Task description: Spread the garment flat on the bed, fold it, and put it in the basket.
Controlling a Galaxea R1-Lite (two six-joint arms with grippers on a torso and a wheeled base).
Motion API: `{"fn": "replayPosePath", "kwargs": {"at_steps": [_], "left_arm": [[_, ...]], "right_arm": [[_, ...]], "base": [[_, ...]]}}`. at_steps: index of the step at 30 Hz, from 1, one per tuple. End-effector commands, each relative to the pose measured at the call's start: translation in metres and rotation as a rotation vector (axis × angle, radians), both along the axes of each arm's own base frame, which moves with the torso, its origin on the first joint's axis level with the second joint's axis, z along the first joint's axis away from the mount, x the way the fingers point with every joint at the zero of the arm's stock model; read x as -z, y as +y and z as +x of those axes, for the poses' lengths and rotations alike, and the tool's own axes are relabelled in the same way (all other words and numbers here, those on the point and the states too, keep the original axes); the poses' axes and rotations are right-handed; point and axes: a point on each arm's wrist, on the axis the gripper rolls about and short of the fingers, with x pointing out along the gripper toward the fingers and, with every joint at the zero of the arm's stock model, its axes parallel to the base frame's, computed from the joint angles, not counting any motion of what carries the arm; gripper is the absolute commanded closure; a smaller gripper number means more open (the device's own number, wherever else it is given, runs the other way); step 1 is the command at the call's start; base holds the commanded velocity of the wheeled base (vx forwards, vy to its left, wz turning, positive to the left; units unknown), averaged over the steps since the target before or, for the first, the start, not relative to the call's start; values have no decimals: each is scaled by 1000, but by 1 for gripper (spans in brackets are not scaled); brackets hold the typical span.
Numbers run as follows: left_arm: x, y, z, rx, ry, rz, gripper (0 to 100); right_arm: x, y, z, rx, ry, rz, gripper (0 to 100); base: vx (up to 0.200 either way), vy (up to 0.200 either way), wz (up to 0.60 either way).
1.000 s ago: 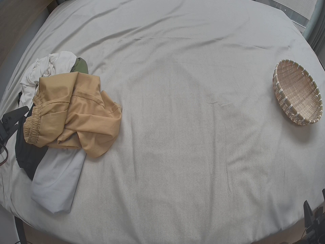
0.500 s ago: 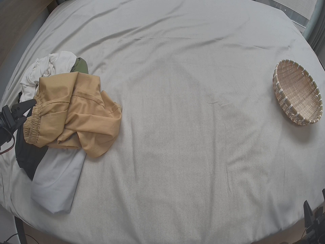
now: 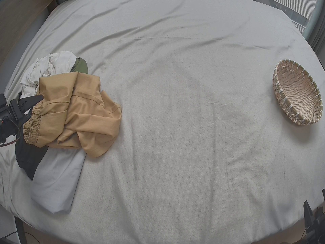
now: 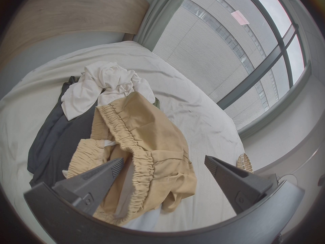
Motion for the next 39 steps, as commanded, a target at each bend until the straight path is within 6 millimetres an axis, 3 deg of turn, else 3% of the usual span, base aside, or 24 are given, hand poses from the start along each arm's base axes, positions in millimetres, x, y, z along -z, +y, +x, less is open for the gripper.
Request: {"fn": "replayPosePath", "kwargs": {"at_steps": [1, 31, 32, 39], "left_arm": [[2, -8, 8, 41, 12, 0, 0], [19, -18, 35, 94, 23, 22, 0], [19, -18, 35, 94, 19, 23, 100], [18, -19, 35, 103, 9, 24, 100]], "right_arm": [[5, 0, 0, 0, 6, 0, 0], [5, 0, 0, 2, 6, 1, 0], [5, 0, 0, 2, 6, 1, 0], [5, 0, 0, 2, 6, 0, 0]], "base": [[0, 0, 0], [0, 0, 0], [0, 0, 0], [0, 0, 0]]}}
